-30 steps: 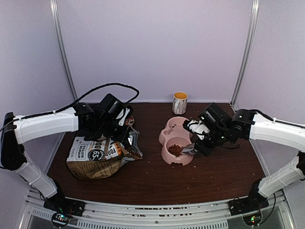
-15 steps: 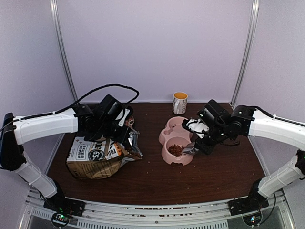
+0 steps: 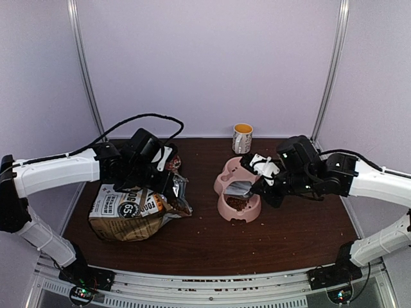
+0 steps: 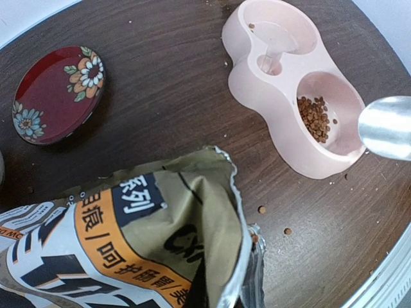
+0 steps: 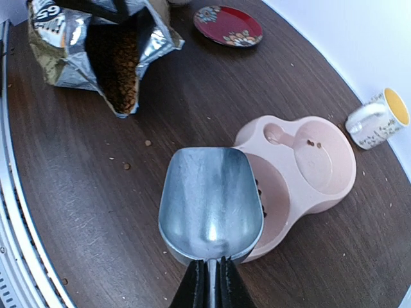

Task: Serve the pet food
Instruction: Insert the spatula into the pet food bag.

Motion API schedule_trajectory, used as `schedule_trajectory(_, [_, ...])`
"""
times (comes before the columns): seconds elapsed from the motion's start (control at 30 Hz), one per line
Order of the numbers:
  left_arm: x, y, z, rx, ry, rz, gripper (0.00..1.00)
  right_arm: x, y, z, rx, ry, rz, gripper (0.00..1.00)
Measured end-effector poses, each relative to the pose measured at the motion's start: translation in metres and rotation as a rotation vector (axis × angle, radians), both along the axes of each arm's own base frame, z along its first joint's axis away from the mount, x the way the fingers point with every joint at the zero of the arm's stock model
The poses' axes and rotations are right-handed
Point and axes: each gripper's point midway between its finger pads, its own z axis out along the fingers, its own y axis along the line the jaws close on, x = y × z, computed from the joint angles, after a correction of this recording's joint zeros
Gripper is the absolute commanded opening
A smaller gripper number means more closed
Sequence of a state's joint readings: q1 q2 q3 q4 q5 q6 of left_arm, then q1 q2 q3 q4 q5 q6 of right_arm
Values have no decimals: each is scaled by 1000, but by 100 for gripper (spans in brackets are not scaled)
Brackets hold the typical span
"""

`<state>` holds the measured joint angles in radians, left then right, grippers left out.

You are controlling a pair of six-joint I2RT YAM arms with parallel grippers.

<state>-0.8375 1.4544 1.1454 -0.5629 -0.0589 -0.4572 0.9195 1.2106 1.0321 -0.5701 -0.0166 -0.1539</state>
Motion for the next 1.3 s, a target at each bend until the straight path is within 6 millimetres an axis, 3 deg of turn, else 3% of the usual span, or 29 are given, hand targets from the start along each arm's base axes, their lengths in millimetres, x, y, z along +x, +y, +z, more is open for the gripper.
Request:
schedule_trajectory(0.23, [-3,-5,-4,5,16,-44,0,-32,22,5,49,-92,189,0])
schedule_trajectory(0.57, [-4,-7,-3,25,30,-60,0,-54,56,27,165,-207,329,0])
schedule_trajectory(0.7, [-4,-7,-2,17,37,-52,0,-50,74,25,181,-225,347,0])
schedule_trajectory(1.07, [-7,-7,0,7,57,-35,0,-30,115,-30,89,-185,373,0])
schedule_trajectory(1.3, [-10,-7,3,-5,60,-30,0,-16,143,-35,86,-200,383,0])
